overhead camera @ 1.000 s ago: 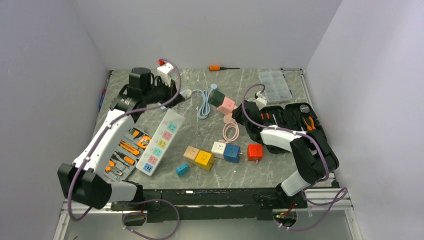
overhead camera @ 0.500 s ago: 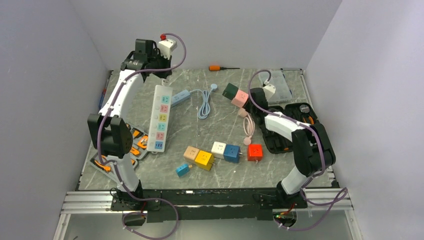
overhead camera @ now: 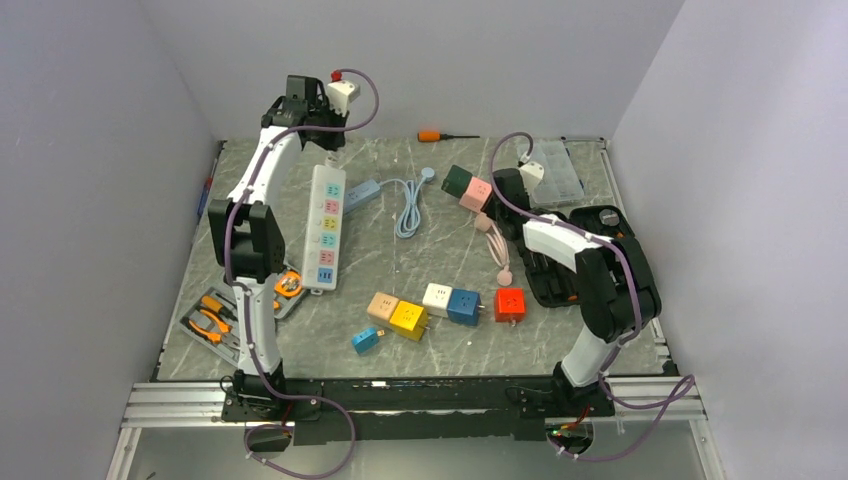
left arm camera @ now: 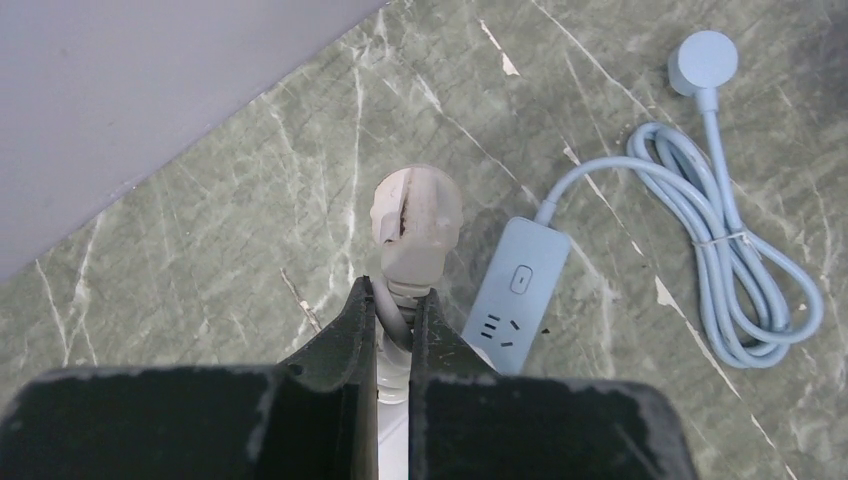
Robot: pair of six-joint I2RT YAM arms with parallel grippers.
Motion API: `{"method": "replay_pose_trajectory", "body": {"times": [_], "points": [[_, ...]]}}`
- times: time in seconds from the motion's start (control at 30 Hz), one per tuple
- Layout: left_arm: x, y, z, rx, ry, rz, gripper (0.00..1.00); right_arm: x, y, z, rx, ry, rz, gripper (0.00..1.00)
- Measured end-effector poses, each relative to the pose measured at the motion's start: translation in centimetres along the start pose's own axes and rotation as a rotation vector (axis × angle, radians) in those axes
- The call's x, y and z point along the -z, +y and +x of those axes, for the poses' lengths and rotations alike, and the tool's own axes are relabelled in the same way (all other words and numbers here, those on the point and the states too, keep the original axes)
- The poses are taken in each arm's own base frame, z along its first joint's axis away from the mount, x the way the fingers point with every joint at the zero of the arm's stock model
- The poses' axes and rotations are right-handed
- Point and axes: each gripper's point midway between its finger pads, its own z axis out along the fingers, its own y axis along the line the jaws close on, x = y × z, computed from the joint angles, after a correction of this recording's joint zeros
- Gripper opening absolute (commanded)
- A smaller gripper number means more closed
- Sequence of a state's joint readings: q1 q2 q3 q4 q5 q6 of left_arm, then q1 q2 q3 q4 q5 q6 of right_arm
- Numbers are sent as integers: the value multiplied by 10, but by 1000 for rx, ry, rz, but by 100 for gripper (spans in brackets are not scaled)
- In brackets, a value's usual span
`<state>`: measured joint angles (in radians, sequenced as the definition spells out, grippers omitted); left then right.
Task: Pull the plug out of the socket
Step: Place the plug at the center of the board.
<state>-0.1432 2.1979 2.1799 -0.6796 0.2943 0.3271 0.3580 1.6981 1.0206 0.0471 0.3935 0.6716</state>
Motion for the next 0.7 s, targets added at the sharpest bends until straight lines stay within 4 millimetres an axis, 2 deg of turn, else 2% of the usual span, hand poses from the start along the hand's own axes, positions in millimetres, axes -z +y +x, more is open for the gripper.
{"method": "replay_pose_trajectory", "body": {"times": [0.03, 0.1, 0.13, 0.33, 0.4, 0.5, 0.57, 0.7], "points": [[-3, 2, 0, 1, -4, -4, 12, -1, 1, 0, 1, 0, 0, 0], [-8, 6, 4, 10, -4, -8, 34, -2, 3, 0, 5, 0, -2, 0], [-10, 8, 5, 12, -4, -8, 42, -2, 2, 0, 7, 1, -2, 2], [-31, 18, 21, 52, 2, 1, 81, -2, 6, 1, 28, 13, -1, 5], [-34, 23, 21, 52, -3, 2, 98, -2, 7, 1, 37, 20, 2, 8], [-35, 31, 19, 46, -13, -8, 99, -1, 9, 2, 50, 32, 5, 16], [-32, 35, 19, 42, -15, -13, 99, 0, 10, 3, 61, 42, 8, 25], [-15, 33, 26, 33, 18, -19, 99, 4, 13, 7, 82, 62, 8, 59]]}}
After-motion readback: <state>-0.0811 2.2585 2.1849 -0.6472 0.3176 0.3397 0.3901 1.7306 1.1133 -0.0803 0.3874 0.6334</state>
